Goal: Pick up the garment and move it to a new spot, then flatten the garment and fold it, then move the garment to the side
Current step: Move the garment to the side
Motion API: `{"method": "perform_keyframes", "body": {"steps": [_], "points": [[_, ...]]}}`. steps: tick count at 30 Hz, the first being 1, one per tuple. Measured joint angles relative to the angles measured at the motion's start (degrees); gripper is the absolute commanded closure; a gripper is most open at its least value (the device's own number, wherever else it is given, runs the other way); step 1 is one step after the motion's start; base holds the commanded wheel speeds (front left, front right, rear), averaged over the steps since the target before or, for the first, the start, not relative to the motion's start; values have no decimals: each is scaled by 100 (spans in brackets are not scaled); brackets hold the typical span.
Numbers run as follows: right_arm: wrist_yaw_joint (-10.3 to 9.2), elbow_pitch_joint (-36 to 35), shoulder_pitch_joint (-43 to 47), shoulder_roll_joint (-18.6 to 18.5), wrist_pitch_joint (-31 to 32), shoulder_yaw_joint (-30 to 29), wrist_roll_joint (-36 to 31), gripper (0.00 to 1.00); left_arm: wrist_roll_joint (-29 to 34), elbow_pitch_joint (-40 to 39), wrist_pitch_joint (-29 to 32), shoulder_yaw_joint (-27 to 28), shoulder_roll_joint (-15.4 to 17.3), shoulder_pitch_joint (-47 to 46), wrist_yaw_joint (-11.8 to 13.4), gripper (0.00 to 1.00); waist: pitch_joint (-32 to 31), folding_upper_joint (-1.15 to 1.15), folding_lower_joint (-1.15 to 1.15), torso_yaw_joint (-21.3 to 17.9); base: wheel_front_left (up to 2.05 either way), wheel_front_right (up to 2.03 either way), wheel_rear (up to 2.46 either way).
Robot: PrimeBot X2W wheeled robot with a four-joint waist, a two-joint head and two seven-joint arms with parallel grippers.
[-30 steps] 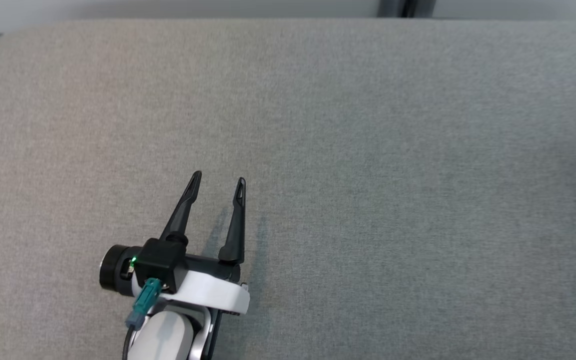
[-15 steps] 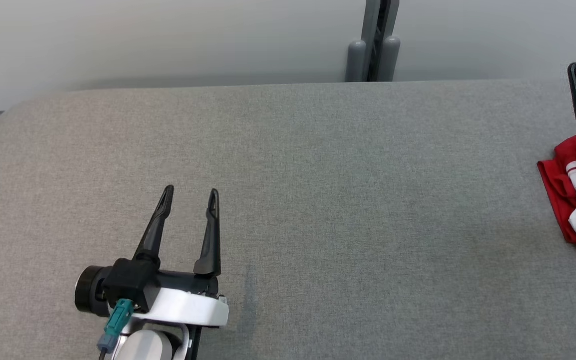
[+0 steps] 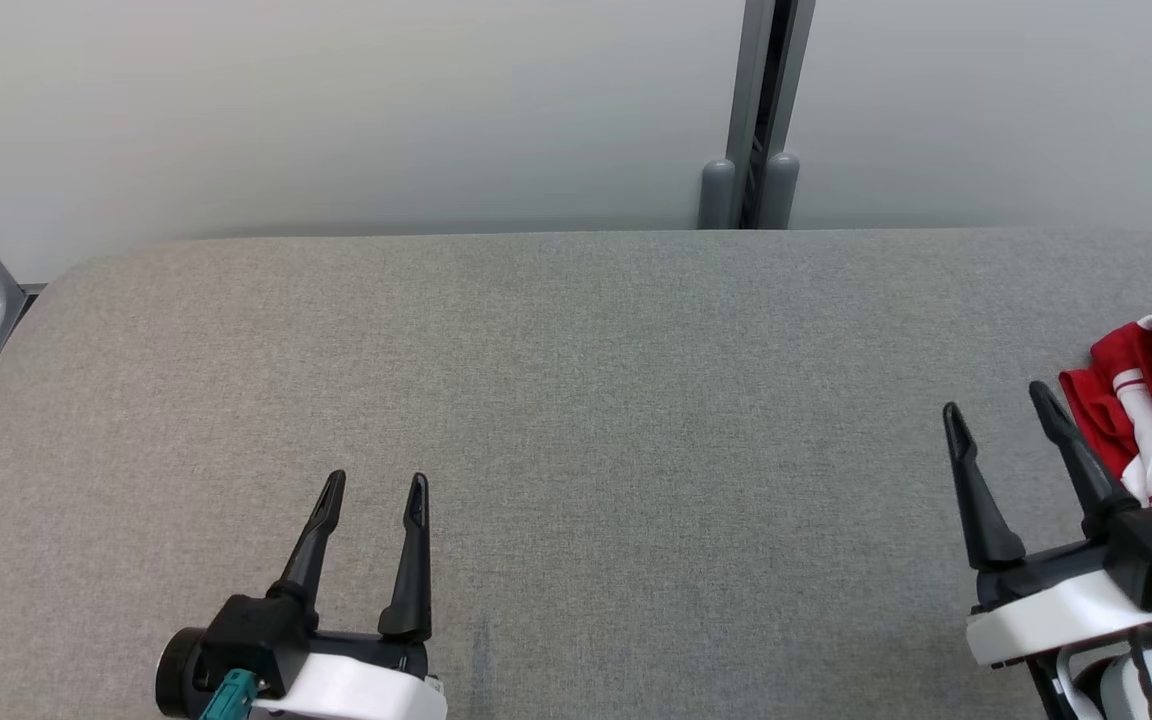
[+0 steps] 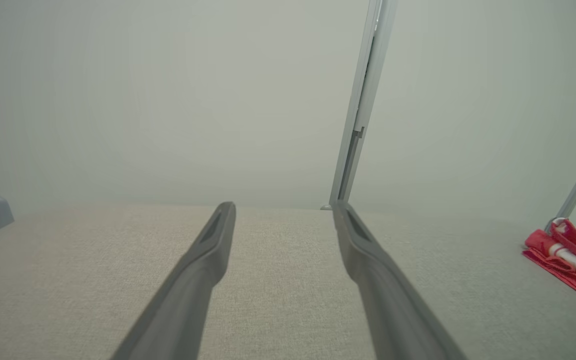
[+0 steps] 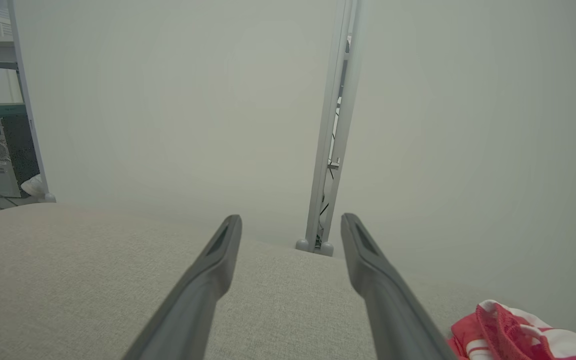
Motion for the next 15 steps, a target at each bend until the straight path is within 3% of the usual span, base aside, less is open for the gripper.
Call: {"method": "perform_keyframes", "body": {"steps": [15], "points": [[0, -36, 226, 258, 0, -98, -344, 0, 291, -25, 0, 11, 4, 96, 172, 0, 14, 0, 0, 63, 0, 0, 0]]}}
